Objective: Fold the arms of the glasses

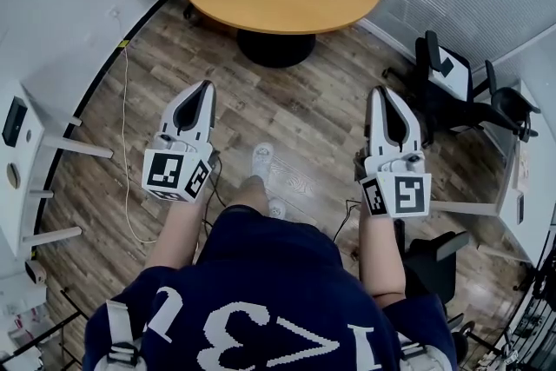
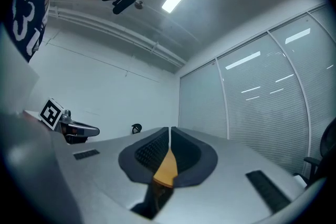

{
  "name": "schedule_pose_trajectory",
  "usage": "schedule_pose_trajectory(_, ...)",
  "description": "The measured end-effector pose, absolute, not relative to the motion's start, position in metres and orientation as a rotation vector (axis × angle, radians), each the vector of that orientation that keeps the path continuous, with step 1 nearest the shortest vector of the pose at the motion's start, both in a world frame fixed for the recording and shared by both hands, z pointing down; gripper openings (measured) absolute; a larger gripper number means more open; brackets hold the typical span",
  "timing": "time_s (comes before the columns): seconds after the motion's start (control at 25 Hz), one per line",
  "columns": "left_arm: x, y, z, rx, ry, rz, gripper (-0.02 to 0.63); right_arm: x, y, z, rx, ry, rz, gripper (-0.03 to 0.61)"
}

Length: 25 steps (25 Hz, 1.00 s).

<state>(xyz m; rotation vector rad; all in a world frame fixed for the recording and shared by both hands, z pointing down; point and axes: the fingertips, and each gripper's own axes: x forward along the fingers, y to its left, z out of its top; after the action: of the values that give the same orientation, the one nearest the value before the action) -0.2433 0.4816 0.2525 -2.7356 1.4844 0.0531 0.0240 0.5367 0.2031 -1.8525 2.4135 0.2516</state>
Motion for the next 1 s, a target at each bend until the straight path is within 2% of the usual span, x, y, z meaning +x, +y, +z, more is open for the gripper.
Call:
schedule_pose_trajectory(0.24, -0.236, 0.426, 0.262, -2.747, 1.48, 0.066, 0.015, 0.032, 0.488, 0.208, -1.867, 2.413, 0.262, 0.034)
schedule_pose_trajectory(1.0, -0.206, 0.159, 0.242, -2.781, 1.404, 0.12, 0.015, 0.04, 0.237, 0.196, -1.856, 2.431, 0.243, 0.034)
